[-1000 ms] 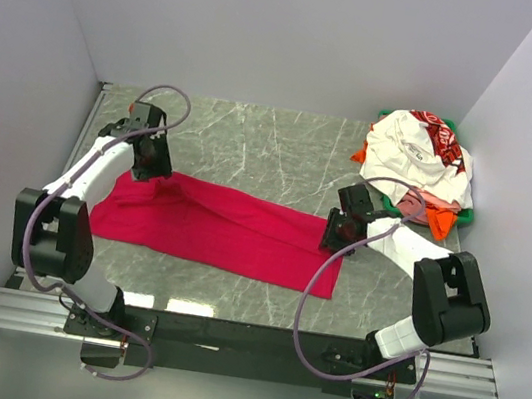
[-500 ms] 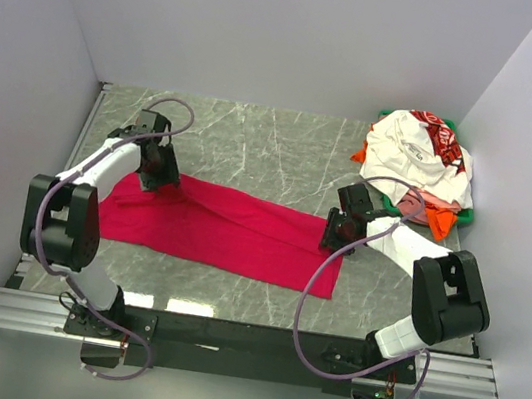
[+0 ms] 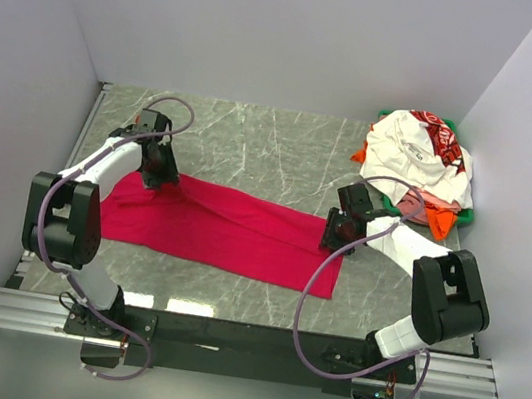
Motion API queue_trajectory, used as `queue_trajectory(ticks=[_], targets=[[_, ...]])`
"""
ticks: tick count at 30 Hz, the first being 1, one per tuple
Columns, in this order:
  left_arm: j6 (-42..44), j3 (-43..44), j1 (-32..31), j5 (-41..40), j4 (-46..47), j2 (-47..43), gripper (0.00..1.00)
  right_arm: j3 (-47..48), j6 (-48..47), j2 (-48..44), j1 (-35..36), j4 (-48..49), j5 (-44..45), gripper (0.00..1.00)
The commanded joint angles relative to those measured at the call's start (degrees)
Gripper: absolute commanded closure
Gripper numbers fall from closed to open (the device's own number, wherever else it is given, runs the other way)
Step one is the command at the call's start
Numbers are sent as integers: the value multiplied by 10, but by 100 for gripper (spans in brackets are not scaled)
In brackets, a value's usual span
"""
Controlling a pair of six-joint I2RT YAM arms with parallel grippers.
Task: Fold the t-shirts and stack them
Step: Fold the tshirt
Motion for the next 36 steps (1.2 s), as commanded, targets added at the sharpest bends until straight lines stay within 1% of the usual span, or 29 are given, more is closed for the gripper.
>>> queue_trajectory(ticks=[1, 2, 5, 6, 8, 9, 13, 15, 18, 22, 25, 28, 36], targets=[[-8, 18, -3, -17, 19, 1, 51, 10, -9, 6, 1, -14, 4, 55], [-9, 18, -3, -18, 20, 4, 52, 9, -9, 5, 1, -14, 4, 55], [-11, 15, -3, -18, 24, 3, 58, 7, -11, 6, 1, -15, 5, 55], [-12, 13, -3, -18, 28, 2, 63, 6, -13, 5, 1, -16, 5, 55], [-12, 12, -3, -22, 29, 2, 68, 6, -13, 5, 1, -15, 6, 55], [-12, 12, -3, -23, 29, 3, 73, 6, -14, 5, 1, -16, 6, 55], [-11, 10, -3, -25, 30, 3, 84, 11, -17, 8, 0, -18, 5, 55], [-12, 6, -3, -26, 30, -1, 92, 12, -19, 9, 0, -19, 5, 55], [-14, -3, -3, -25, 31, -9, 99, 13, -21, 9, 0, -20, 5, 55], [-23, -21, -3, -11, 30, -27, 99, 11, -24, 8, 0, -21, 3, 55], [-43, -53, -5, 4, 33, -55, 99, 7, -25, 4, 1, -21, 3, 55], [-64, -95, -12, 10, 31, -97, 99, 5, -26, 1, 0, -20, 1, 55], [-110, -156, -17, 20, 2, -191, 99, -14, -23, -10, 0, -14, -4, 55]])
